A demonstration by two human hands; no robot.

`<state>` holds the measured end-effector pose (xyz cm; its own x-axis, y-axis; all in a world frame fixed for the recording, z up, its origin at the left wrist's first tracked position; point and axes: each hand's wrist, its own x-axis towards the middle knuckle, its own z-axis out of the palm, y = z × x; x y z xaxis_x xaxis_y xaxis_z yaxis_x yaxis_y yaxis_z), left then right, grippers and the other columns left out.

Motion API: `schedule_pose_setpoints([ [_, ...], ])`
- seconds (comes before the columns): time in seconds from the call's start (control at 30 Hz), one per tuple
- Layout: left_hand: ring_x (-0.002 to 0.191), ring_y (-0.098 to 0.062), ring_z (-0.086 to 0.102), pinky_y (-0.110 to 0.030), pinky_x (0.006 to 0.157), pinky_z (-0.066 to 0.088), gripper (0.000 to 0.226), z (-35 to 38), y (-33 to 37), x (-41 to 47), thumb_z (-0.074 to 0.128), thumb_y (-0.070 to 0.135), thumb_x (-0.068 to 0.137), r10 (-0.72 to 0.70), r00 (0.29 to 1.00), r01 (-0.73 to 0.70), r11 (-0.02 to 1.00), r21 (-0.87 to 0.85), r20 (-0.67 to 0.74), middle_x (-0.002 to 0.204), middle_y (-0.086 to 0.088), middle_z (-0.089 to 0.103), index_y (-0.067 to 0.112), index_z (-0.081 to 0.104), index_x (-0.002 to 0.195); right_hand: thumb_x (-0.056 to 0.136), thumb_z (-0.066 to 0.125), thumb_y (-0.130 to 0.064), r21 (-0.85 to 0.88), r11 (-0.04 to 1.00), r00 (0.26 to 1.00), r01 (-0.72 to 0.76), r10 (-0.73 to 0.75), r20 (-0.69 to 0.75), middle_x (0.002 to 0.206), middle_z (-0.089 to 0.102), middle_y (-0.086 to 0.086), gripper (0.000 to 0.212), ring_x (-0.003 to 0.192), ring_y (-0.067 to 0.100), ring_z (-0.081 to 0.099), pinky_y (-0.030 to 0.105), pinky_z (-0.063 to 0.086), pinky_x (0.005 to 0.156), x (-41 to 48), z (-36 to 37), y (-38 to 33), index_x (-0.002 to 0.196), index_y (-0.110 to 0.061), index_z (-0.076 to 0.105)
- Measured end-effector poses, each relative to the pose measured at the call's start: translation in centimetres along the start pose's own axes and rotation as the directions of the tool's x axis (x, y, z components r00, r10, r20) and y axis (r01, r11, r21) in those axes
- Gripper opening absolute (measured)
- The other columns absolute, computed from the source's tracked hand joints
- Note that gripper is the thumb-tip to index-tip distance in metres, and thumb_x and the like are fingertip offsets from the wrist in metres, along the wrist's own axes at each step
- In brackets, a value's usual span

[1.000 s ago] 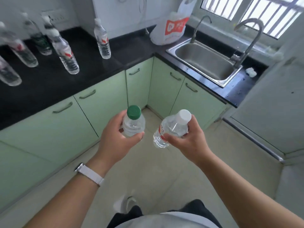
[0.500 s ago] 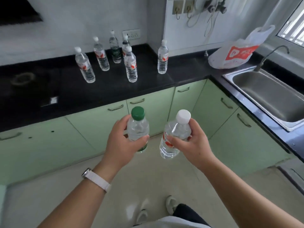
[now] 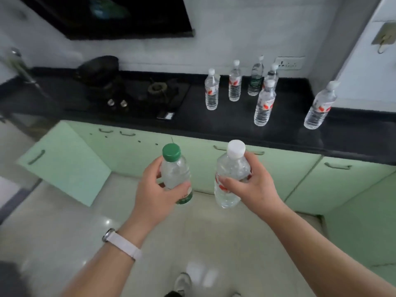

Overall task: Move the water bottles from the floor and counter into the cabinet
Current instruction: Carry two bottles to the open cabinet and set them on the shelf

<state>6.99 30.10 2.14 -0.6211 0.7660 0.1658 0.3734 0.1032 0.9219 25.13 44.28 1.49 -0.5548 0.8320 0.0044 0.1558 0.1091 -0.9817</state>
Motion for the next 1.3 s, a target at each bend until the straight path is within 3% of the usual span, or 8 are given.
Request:
schedule_pose_setpoints([
  [0.1,0.101,-0.009,0.065,-0.036,0.083,0.058,0.048,-2.8,-0.8,-1.2,0.084,0.037,0.064,-0.090,0.988,0.094,0.995,0.027,-0.126,0.106,0.010,0.068,0.054,0.061,0.103,0.062,0.086,-0.041,0.021,1.000,0.998,0.010,-0.012,0.067,0.107,0.067,-0.007,0.063,0.096,0.015,0.069,0.042,0.056,0.088,1.9,3.0,0.2,0.118,-0.039,0.056],
  [0.2,0.103,-0.009,0.065,-0.040,0.087,0.058,0.050,-6.1,-1.6,-2.3,0.079,0.048,0.057,-0.143,0.963,0.153,0.988,0.028,-0.228,0.104,0.016,0.068,0.060,0.061,0.102,0.058,0.085,-0.049,0.040,0.999,0.988,0.000,-0.007,0.152,0.112,0.066,-0.008,0.071,0.099,0.015,0.068,0.044,0.056,0.090,3.2,6.8,0.1,0.122,-0.039,0.055],
  [0.43,0.102,-0.006,0.066,-0.037,0.087,0.057,0.058,-14.6,-6.8,-2.0,0.088,0.025,0.068,-0.215,0.908,0.234,0.972,0.008,-0.360,0.108,0.017,0.070,0.059,0.061,0.105,0.057,0.087,-0.043,0.035,0.999,0.954,0.007,-0.017,0.298,0.106,0.068,-0.004,0.065,0.093,0.019,0.071,0.046,0.057,0.088,5.4,16.6,-1.7,0.115,-0.042,0.057],
  [0.57,0.104,-0.008,0.066,-0.034,0.084,0.057,0.052,-20.2,-10.2,-0.6,0.084,0.033,0.062,-0.247,0.886,0.244,0.968,-0.059,-0.392,0.107,0.016,0.069,0.057,0.061,0.101,0.057,0.087,-0.043,-0.017,1.000,0.947,0.025,-0.018,0.320,0.107,0.068,0.002,0.062,0.091,0.024,0.071,0.048,0.057,0.085,6.6,23.7,-3.0,0.113,-0.039,0.060],
  [0.73,0.105,-0.009,0.065,-0.038,0.087,0.058,0.054,-27.8,-14.0,1.3,0.083,0.038,0.058,-0.270,0.864,0.244,0.963,-0.116,-0.425,0.110,0.014,0.068,0.061,0.060,0.101,0.066,0.089,-0.026,-0.068,0.994,0.938,0.087,-0.058,0.343,0.094,0.070,-0.010,0.048,0.085,0.009,0.069,0.036,0.057,0.080,7.9,32.3,-5.8,0.100,-0.045,0.062],
  [0.97,0.109,-0.009,0.063,-0.041,0.092,0.057,0.057,-35.9,-17.8,2.3,0.080,0.050,0.053,-0.305,0.804,0.268,0.952,-0.147,-0.510,0.117,0.012,0.065,0.061,0.059,0.105,0.072,0.087,-0.022,-0.078,0.988,0.896,0.133,-0.087,0.435,0.096,0.070,-0.011,0.048,0.085,0.004,0.068,0.024,0.055,0.077,9.1,42.5,-8.8,0.107,-0.038,0.060],
  [1.07,0.107,-0.011,0.065,-0.042,0.091,0.058,0.062,-38.2,-19.1,2.4,0.080,0.049,0.055,-0.327,0.767,0.288,0.944,-0.159,-0.552,0.115,0.009,0.066,0.046,0.062,0.113,0.073,0.086,-0.019,-0.078,0.989,0.872,0.128,-0.074,0.484,0.090,0.070,-0.016,0.045,0.079,0.001,0.068,0.016,0.053,0.071,10.1,46.2,-9.3,0.105,-0.037,0.060],
  [1.3,0.107,-0.012,0.064,-0.039,0.091,0.057,0.059,-42.6,-22.4,4.9,0.088,0.022,0.070,-0.360,0.700,0.353,0.925,-0.139,-0.617,0.117,0.008,0.065,0.039,0.061,0.120,0.073,0.086,-0.021,-0.064,0.994,0.820,0.093,-0.040,0.571,0.092,0.071,-0.014,0.042,0.082,0.005,0.069,0.026,0.056,0.077,14.2,53.5,-8.7,0.102,-0.040,0.062],
])
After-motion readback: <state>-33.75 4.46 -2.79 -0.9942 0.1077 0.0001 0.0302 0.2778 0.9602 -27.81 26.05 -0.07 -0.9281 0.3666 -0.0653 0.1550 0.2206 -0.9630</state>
